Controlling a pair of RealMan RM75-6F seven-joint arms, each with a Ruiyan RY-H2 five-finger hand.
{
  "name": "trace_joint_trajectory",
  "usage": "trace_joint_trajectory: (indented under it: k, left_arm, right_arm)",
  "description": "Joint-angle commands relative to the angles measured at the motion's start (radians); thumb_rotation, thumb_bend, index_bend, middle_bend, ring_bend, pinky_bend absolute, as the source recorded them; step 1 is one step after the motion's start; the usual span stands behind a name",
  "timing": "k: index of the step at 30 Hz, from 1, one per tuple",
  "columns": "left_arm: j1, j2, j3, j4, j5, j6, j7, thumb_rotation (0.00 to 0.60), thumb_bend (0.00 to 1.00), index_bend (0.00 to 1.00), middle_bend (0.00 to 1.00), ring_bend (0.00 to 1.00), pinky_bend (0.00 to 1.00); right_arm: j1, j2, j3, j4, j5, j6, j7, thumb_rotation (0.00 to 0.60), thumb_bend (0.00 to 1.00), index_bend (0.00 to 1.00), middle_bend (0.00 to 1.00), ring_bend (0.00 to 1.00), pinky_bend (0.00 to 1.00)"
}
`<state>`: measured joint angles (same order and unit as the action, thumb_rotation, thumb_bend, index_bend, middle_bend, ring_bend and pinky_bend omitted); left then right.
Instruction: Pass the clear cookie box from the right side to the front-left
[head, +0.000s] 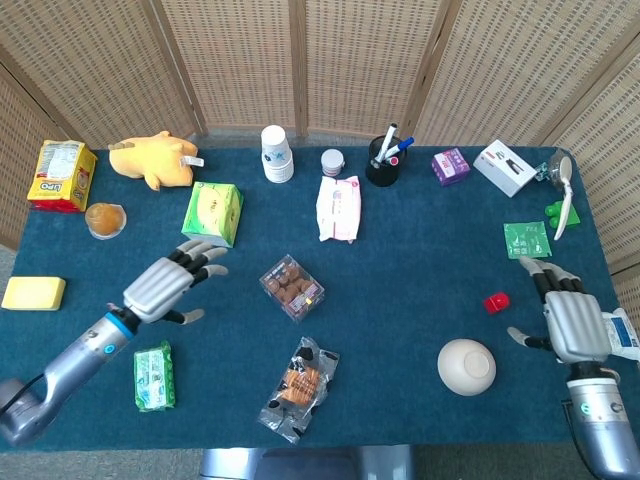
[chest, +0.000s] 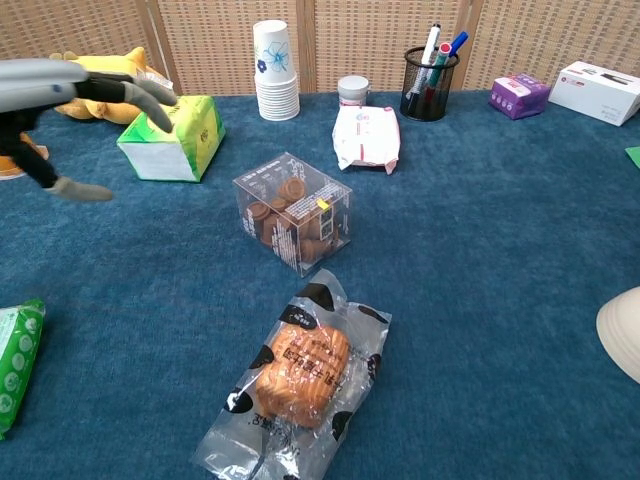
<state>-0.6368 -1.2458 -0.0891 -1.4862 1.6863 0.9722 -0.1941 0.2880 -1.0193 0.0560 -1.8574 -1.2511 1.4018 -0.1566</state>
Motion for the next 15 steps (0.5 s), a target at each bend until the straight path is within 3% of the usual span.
trace_joint_trajectory:
  k: [1,11,15]
  left_arm:
    - [-0.065,-0.054,-0.012,0.048,0.010,-0.048,-0.021,0.600,0.30,0.21,0.09,0.00,0.00]
    - [-0.193,-0.177,-0.040,0.166,-0.014,-0.117,-0.090,0.600,0.30,0.17,0.04,0.00,0.00]
    - [-0.276,-0.222,-0.047,0.201,-0.034,-0.208,-0.133,0.600,0.30,0.15,0.02,0.00,0.00]
  right_arm:
    - [-0.032,0.012,-0.005,0.001,-0.011,0.028,0.023,0.600,0.06,0.11,0.18,0.15,0.21]
    - [-0.084,0.037,0.000,0.009,-0.010,0.046,0.072,0.600,0.06,0.11,0.18,0.15,0.21]
    - [-0.109,0.043,0.003,0.016,-0.011,0.058,0.101,0.600,0.06,0.09,0.18,0.15,0.21]
